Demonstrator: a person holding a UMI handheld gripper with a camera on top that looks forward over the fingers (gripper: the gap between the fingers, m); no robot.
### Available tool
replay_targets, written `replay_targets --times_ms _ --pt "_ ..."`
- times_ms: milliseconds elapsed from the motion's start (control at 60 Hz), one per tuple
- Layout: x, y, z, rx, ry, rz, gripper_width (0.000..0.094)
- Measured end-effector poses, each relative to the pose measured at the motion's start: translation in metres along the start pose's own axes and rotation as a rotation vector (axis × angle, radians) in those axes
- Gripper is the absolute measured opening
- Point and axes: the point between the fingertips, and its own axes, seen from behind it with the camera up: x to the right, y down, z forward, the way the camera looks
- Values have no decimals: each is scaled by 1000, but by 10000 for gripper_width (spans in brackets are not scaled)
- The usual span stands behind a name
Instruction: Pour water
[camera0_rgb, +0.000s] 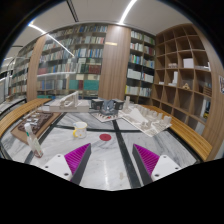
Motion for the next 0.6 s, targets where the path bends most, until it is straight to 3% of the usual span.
replay_targets --times_ms 267,450,600 --pt "-33 44 -4 -59 -19 -33 855" --pt "-130 104 -8 -138 -146 -57 858" --pt "-238 119 -4 -131 -275 -55 859"
